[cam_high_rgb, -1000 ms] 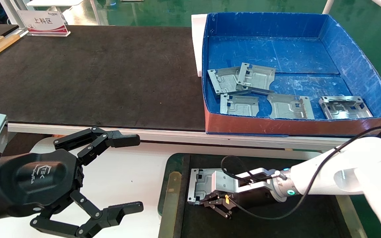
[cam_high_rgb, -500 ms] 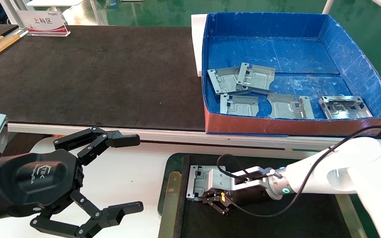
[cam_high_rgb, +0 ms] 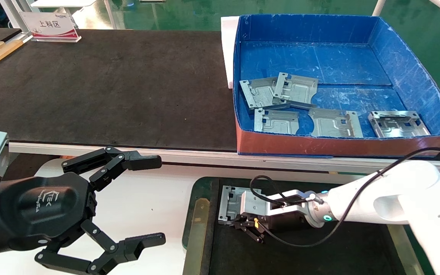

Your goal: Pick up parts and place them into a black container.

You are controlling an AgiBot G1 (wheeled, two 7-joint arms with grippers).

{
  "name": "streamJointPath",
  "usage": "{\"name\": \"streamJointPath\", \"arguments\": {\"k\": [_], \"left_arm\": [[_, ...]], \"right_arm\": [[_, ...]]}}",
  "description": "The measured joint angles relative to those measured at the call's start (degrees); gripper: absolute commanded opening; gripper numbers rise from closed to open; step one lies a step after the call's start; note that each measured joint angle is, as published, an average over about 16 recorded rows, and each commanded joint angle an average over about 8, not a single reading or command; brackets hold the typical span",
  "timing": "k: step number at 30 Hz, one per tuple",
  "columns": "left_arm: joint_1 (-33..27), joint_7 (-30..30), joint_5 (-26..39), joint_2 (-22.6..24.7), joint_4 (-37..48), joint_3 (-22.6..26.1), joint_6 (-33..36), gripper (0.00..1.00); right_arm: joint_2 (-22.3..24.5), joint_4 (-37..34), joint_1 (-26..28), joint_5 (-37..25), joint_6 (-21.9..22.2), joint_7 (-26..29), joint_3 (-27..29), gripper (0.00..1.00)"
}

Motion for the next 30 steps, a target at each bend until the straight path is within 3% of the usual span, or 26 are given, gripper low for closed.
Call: {"name": "streamJointPath", "arguments": {"k": [19,30], "left_arm": [[0.00,0.00,0.00,0.00,0.00,0.00,0.00,1.00],[0.00,0.00,0.00,0.00,0.00,0.00,0.00,1.00]], "right_arm": [[3.02,0.83,2.57,1.28,-13.70,-2.45,0.68,1.00],[5.98,2.36,5.07,2.59,-19.14,-4.72,1.29,1.00]]}}
